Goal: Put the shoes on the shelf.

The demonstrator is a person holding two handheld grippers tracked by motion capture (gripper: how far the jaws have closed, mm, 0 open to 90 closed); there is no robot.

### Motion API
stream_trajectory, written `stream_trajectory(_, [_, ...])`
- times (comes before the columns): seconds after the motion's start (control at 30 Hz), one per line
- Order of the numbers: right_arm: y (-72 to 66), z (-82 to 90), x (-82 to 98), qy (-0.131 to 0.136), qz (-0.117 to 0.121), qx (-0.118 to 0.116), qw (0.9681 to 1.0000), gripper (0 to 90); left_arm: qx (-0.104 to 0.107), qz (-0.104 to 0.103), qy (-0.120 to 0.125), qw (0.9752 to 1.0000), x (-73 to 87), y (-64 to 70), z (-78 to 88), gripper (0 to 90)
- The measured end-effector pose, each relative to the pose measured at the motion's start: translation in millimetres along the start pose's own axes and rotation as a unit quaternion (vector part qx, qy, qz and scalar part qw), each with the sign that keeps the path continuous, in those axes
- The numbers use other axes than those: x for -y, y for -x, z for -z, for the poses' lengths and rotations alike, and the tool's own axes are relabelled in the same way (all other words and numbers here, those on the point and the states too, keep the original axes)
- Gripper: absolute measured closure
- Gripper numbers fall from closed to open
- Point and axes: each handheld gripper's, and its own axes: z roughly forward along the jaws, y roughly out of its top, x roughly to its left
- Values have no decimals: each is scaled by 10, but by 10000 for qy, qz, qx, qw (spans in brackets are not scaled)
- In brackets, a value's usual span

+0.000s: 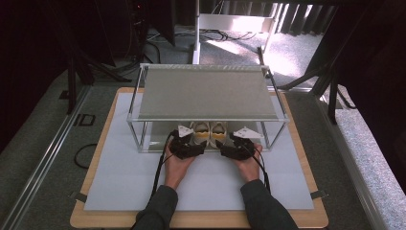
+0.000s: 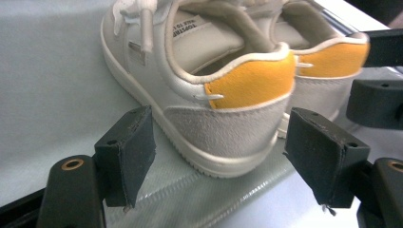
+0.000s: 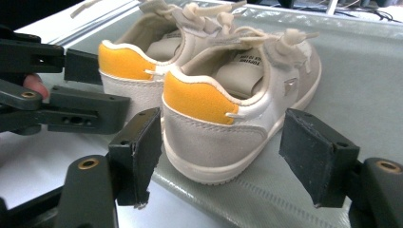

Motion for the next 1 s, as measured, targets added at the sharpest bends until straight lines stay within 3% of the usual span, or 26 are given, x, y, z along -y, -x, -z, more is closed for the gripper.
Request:
stream_trajectory(0.23, [-23, 130, 40, -65, 69, 1, 10000, 305, 65, -182, -56, 9998, 96, 22, 174, 255])
stream_trajectory(0.4, [-28, 265, 94, -119, 177, 5, 9998, 305, 145, -172, -94, 9997, 190, -9, 322, 283])
stream_trajectory(0.67, [-22, 496, 220, -184, 161, 0, 9997, 307, 231, -256, -56, 9994, 339, -14, 569, 284])
stream_trajectory(1.0, [29, 612, 381, -316, 105, 32, 9994, 308, 181, -331, -149, 9992, 500, -24, 699, 284])
